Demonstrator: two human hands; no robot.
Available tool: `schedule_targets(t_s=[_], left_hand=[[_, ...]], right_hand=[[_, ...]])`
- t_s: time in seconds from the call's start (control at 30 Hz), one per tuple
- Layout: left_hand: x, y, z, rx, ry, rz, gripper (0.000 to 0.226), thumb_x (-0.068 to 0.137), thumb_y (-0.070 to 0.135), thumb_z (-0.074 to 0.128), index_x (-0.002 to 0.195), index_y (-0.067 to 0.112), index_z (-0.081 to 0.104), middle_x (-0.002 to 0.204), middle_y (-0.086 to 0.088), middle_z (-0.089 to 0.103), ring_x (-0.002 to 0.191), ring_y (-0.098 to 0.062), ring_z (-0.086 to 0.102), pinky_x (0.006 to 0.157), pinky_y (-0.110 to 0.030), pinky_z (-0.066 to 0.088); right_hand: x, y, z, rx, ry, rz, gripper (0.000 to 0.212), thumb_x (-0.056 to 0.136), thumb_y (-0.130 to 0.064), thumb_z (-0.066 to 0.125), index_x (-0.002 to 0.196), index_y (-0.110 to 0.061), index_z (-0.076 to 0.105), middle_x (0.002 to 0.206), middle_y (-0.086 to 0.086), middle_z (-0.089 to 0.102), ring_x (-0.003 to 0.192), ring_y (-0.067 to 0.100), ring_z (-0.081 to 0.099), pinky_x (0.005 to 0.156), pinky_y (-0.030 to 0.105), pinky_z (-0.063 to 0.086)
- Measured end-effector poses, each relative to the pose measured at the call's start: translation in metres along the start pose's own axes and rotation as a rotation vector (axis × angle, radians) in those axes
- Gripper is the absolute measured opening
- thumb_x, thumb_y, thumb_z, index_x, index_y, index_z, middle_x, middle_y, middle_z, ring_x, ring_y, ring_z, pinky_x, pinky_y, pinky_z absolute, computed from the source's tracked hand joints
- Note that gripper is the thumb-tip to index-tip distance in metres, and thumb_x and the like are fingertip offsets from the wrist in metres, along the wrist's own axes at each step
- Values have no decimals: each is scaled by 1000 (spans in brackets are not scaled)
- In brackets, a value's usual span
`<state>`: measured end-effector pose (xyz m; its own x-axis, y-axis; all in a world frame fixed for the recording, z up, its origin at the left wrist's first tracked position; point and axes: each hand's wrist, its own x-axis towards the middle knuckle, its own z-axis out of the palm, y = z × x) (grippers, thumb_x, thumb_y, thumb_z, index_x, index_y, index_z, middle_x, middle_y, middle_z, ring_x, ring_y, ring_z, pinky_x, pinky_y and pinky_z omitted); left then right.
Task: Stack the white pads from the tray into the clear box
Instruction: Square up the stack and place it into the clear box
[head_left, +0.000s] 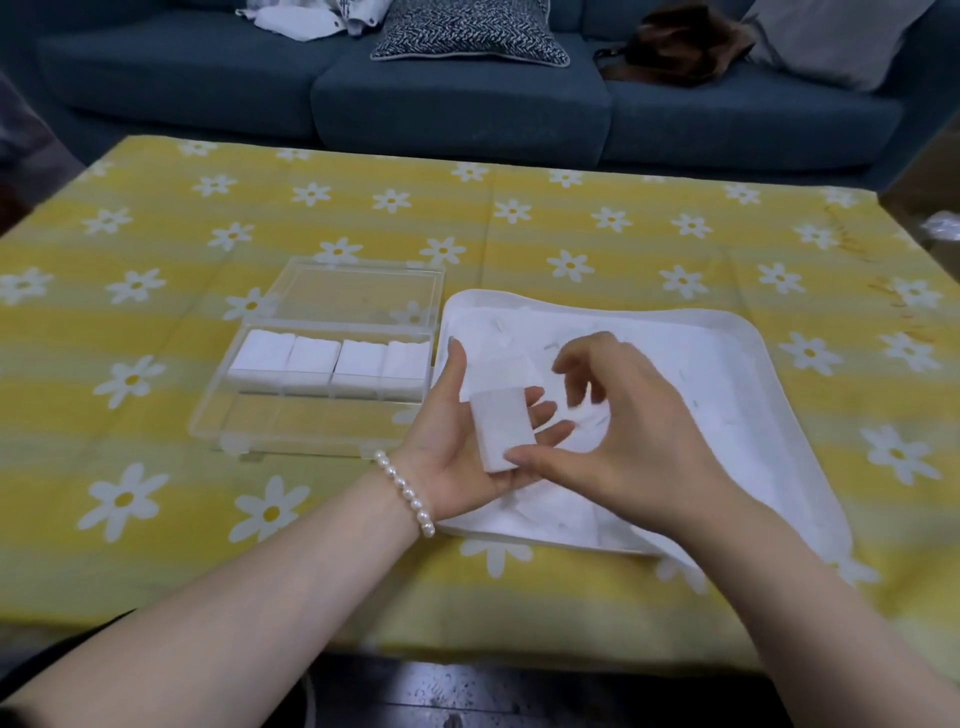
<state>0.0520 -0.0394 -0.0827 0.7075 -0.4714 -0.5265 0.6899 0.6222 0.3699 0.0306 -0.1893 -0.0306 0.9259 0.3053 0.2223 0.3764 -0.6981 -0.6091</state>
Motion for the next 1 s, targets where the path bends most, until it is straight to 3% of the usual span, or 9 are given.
schedule_targets(t_s=[0.1, 0.2, 0.33, 0.5, 0.63, 0.83, 0.93, 1.0], left_hand=[[-2, -3, 3, 5, -39, -71, 92, 74, 85, 34, 101, 0, 59, 83, -15, 67, 76, -32, 68, 70, -41, 56], [-3, -11, 7, 16, -52, -118, 92, 77, 84, 29, 98, 3, 66, 84, -16, 67, 71, -30, 68, 60, -36, 57], [-4, -17, 8, 88, 23, -117, 88, 78, 82, 26, 114, 11, 62, 93, -13, 69, 80, -27, 69, 69, -31, 54], [-4, -19, 9, 194, 85, -109, 85, 79, 82, 20, 105, 16, 66, 91, -9, 73, 80, -23, 71, 74, -32, 50], [-5, -19, 8, 228, 123, -116, 83, 79, 82, 21, 98, 15, 68, 87, -8, 73, 75, -22, 71, 62, -26, 53], [-6, -16, 9, 237, 86, -114, 78, 76, 81, 35, 100, 14, 68, 89, -7, 71, 79, -22, 69, 64, -28, 53], [-12, -12, 12, 247, 1, -118, 50, 82, 58, 49, 81, 11, 68, 73, -4, 64, 62, -19, 64, 49, -21, 48], [-13, -9, 12, 260, -67, -107, 31, 82, 32, 46, 71, 13, 68, 68, -2, 60, 55, -17, 60, 44, -18, 40]], right_hand=[[-1, 11, -2, -102, -173, -64, 92, 49, -55, 80, 128, -23, 46, 120, -9, 52, 115, 13, 41, 94, 26, 29], [-5, 13, 13, -205, -265, -104, 97, 55, -49, 81, 137, -23, 36, 131, -6, 46, 127, 12, 33, 97, 23, 20], [-6, 13, 26, -307, -258, -155, 84, 61, -43, 69, 135, -23, 35, 121, -3, 56, 116, 17, 45, 95, 32, 27], [-6, 13, 35, -395, -219, -152, 78, 58, -45, 59, 129, -18, 42, 103, 1, 65, 102, 22, 56, 85, 36, 33], [-5, 14, 40, -438, -260, -153, 78, 61, -47, 62, 130, -20, 37, 111, -2, 62, 109, 19, 51, 91, 35, 31], [-5, 11, 36, -341, -260, -82, 73, 66, -47, 66, 128, -20, 38, 117, -4, 59, 108, 19, 50, 92, 36, 32], [-4, 13, 30, -238, -286, -14, 71, 66, -48, 70, 124, -22, 38, 118, -6, 56, 107, 16, 49, 91, 31, 32], [-2, 14, 26, -169, -305, 45, 69, 64, -47, 72, 119, -24, 39, 113, -7, 55, 103, 15, 47, 90, 31, 37]])
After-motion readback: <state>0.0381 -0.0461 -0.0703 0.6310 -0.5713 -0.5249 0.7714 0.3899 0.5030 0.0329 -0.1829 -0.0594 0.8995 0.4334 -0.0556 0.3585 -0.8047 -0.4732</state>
